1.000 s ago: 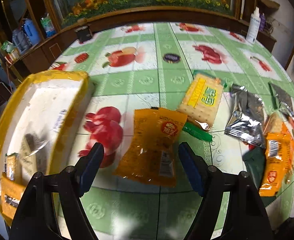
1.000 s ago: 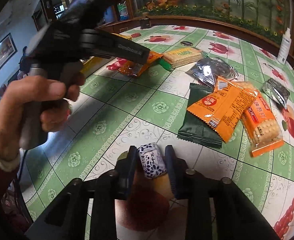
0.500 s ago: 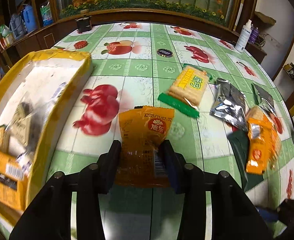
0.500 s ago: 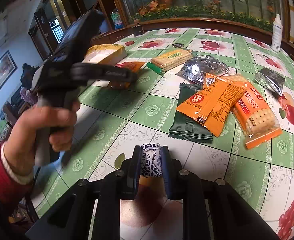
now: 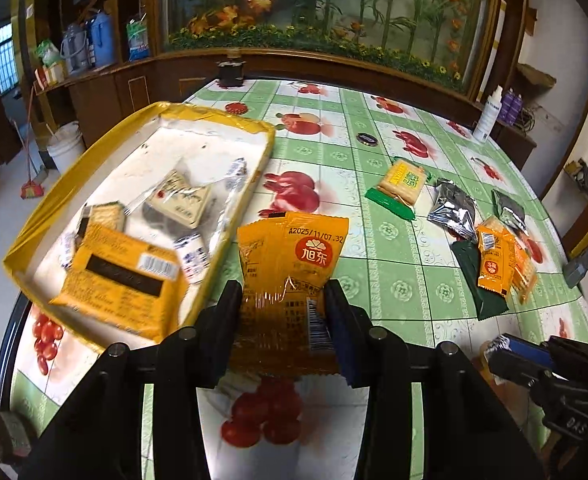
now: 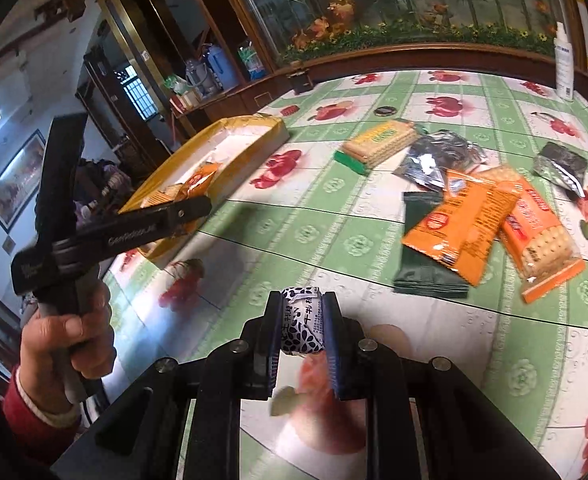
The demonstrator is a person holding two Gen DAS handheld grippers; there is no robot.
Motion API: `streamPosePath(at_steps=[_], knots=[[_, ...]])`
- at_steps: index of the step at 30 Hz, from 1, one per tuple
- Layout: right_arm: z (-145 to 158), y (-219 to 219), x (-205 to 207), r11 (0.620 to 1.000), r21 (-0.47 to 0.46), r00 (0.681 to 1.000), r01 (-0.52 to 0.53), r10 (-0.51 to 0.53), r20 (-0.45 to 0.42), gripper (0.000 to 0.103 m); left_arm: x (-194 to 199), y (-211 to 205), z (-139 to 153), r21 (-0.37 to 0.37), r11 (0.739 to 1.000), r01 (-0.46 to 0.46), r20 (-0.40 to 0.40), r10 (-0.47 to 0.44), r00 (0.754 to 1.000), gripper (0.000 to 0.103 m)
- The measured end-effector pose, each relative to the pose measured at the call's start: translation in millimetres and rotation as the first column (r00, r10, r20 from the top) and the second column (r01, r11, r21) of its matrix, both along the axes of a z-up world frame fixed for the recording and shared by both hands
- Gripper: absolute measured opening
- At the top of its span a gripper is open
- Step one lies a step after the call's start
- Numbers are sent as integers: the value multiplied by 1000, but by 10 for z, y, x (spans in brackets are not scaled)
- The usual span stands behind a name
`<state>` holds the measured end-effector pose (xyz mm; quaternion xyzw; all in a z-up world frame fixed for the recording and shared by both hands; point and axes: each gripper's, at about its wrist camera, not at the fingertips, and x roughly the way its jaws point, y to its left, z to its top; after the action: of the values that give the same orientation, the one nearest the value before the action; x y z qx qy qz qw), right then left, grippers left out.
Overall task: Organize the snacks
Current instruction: 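Carry the orange bag and milk-candy pack over the tray and open both tools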
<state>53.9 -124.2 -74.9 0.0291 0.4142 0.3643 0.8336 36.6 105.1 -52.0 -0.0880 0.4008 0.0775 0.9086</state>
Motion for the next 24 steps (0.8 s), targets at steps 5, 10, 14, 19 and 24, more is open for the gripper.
streamPosePath(at_steps=[5,10,14,19,24], knots=[[25,194,38,999,31,1000,-29,29,-10,19,-140,252,3,-11,999,-47,5,47,999,40],[90,440,53,997,43,998,-66,66,-3,19,-211,472,26,-25,996,-88,17,89,996,40],[146,647,72,994,48,995,-97,97,6,19,-253,614,56,-33,993,-112,27,113,993,40],[220,948,123,988,65,990,-140,139,16,19,-300,840,101,-39,988,-152,36,153,988,40],[288,1291,232,976,112,983,-186,185,15,19,-294,1021,139,-34,982,-184,39,185,982,40]])
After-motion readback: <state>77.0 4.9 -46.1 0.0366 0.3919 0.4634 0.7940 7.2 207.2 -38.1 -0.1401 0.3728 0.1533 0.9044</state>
